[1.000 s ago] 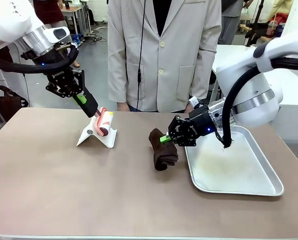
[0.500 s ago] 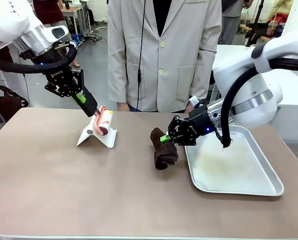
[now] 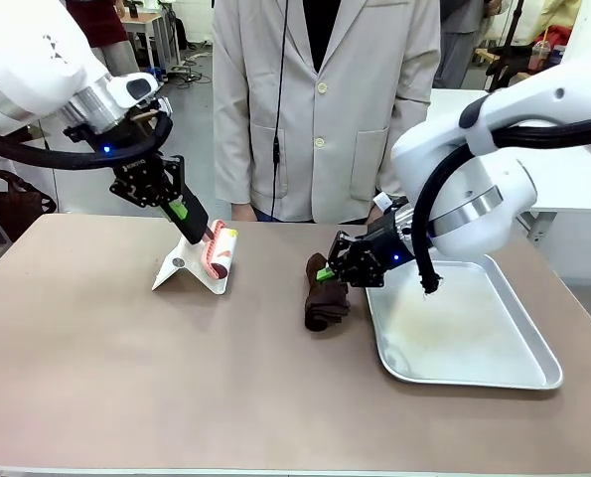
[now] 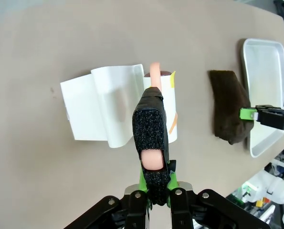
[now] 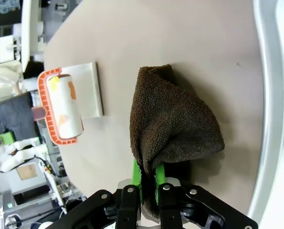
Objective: Clean the surface of the table.
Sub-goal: Return the Lint Roller and towel to their original positions.
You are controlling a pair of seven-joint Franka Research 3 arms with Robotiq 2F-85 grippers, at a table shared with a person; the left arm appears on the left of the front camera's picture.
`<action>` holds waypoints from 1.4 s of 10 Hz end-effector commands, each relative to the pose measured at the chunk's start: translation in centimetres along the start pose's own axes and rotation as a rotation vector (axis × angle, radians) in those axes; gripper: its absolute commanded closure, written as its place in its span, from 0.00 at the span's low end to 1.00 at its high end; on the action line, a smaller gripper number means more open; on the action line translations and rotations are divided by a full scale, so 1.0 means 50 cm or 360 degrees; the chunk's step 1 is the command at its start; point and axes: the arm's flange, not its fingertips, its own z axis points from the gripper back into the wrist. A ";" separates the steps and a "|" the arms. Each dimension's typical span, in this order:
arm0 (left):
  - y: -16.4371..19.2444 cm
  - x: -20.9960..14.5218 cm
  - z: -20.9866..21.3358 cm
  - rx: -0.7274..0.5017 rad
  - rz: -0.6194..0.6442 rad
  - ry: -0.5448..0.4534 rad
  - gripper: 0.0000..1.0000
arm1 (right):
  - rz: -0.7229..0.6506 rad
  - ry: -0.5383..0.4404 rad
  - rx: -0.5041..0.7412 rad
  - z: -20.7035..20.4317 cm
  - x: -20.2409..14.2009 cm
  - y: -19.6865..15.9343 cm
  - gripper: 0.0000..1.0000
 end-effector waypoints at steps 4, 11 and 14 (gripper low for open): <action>0.020 0.023 -0.023 0.0049 0.0050 0.0015 0.84 | -0.0058 0.0014 -0.0049 -0.026 0.022 0.020 0.87; 0.044 0.022 -0.053 0.0092 0.0167 -0.0040 0.84 | -0.0065 0.0037 -0.0096 -0.031 0.024 0.025 0.87; 0.048 0.021 -0.059 0.0092 0.0156 -0.0025 0.84 | -0.0064 0.0047 -0.0089 -0.032 0.023 0.023 0.87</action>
